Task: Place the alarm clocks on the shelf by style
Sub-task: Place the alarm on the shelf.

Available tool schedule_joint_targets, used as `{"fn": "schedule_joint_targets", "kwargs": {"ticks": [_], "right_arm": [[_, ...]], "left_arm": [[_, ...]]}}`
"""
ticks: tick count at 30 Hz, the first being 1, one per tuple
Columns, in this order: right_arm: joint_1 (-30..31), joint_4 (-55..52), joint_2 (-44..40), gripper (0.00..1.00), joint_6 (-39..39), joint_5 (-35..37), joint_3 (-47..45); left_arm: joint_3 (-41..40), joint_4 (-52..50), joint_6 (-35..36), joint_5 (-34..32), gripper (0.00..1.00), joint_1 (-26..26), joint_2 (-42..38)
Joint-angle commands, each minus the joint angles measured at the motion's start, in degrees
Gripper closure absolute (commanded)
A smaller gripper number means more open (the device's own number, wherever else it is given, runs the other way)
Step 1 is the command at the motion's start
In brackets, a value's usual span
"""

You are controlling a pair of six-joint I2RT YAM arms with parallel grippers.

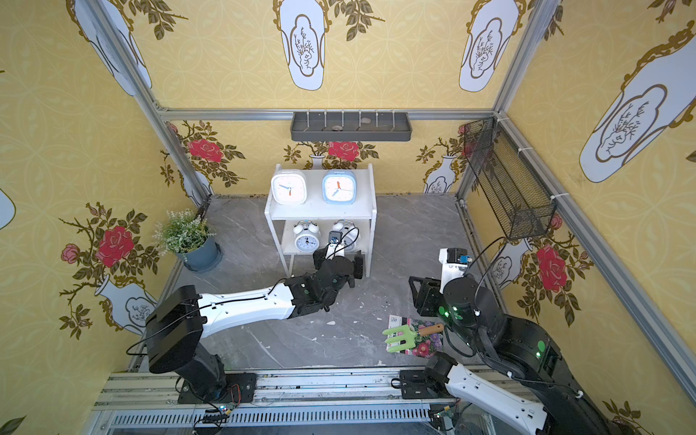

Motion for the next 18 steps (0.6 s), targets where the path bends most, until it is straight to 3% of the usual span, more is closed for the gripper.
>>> {"fn": "schedule_joint_targets", "kwargs": {"ticks": [1,6,11,15,18], "right_arm": [[0.0,2.6,0.4,0.54,-0.6,0.0,0.3],[0.0,5.2,3.2,0.57,-1.7,-3.4,-1.7],[0.0,12.2,6.3,0.83,-3.2,-7.3,-4.5],[0.0,18.9,11.2,0.93,-4.2,-11.0,-6.2],[0.0,24.1,14.6,0.94,-5.2,-12.9,-7.2]], "left_arm": [[-1.7,-0.2,-0.6,0.5,0.01,0.0,-1.1],[-3.7,-0.7,-0.7,1.3,0.01,-0.4,-3.8],[-5.0,-1.2,1.4,1.4,0.01,-1.5,-6.1],[-8.7,-2.7,0.2,1.4,0.01,-2.2,-9.9],[-12.1,-3.2,-0.8,1.2,0.01,-2.2,-13.4]]}}
